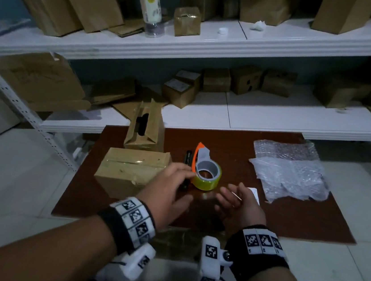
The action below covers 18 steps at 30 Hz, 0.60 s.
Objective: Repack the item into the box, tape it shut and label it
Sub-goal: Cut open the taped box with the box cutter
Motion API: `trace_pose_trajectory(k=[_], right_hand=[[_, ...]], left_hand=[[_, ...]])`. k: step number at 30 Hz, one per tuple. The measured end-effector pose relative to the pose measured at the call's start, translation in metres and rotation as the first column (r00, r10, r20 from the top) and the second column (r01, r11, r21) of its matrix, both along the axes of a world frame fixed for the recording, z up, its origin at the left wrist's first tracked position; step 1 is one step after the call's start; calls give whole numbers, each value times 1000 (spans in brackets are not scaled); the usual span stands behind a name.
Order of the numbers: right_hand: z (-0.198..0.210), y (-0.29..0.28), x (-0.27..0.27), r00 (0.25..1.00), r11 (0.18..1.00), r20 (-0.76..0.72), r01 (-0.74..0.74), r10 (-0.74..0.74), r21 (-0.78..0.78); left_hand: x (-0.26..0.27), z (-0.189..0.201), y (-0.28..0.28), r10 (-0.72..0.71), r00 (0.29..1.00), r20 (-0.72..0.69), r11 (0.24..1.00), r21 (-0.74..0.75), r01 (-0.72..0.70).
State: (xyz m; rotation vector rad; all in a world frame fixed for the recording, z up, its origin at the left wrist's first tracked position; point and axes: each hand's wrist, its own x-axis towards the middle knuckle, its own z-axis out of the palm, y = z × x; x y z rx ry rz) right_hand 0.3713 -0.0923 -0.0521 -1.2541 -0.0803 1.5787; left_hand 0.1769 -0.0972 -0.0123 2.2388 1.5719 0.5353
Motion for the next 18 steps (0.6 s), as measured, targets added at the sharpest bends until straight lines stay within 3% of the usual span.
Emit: trace_pose_trajectory(k=[2, 7, 12, 18], right_hand=[[1, -1, 9, 998, 999, -39, 39, -39, -1], [0, -7, 33, 991, 994, -87, 106, -105, 2], [6, -10, 52, 976, 987, -147, 162, -161, -4], [7, -6, 55, 977, 988, -149, 152, -155, -31]], left_hand=[[23, -20, 11, 47, 997, 54, 993, -110, -41], [61, -38, 56, 256, 967, -11, 894, -377, -241], [71, -57, 80, 247, 959, -140, 904, -324, -280], [104, -66, 87, 134, 986, -101, 928, -336, -160]])
